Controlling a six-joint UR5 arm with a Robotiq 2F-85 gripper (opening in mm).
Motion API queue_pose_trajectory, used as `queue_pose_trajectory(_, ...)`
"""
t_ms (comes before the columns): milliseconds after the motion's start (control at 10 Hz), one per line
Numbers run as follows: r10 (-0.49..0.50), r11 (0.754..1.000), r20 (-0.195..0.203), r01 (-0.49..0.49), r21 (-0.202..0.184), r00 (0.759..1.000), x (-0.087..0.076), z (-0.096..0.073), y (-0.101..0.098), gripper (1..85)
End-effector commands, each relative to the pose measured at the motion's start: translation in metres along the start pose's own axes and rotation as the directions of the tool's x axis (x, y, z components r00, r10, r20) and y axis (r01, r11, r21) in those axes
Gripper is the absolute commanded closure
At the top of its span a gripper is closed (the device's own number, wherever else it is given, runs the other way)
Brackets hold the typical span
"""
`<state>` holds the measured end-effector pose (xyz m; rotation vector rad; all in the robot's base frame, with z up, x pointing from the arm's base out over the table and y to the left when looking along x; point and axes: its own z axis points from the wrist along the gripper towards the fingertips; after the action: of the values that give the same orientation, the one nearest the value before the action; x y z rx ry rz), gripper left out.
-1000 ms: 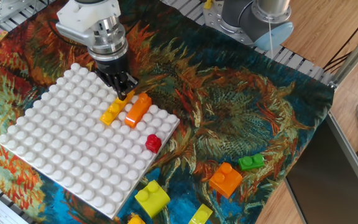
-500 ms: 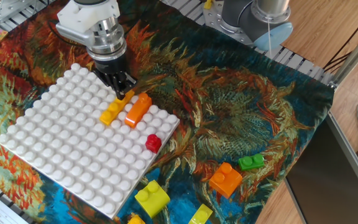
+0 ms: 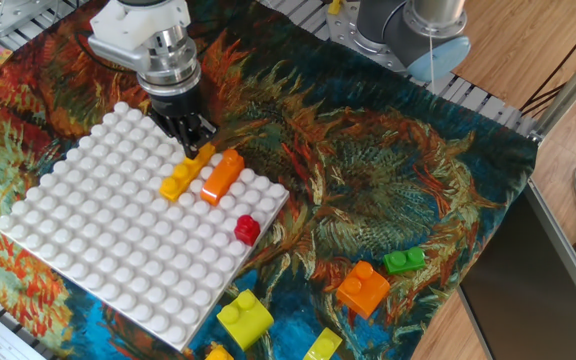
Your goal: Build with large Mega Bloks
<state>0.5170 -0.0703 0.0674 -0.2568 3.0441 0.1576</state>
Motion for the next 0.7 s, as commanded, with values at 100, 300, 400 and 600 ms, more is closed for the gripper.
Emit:
queue_pose_trajectory(100, 0.011, 1.000, -0.007, -0.012, -0.023, 1.000, 0.005, -0.018, 0.006, 84.3)
queue_pose_trajectory(300, 0.005, 1.000, 0.000, -0.005, -0.019, 1.000, 0.001, -0.012, 0.002, 84.3)
queue_pose_trajectory(400, -0.002, 1.000, 0.009, 0.003, -0.018, 1.000, -0.001, -0.005, -0.002, 84.3)
queue_pose_trajectory(600, -0.016, 1.000, 0.014, 0.016, -0.017, 1.000, 0.000, 0.001, -0.009, 84.3)
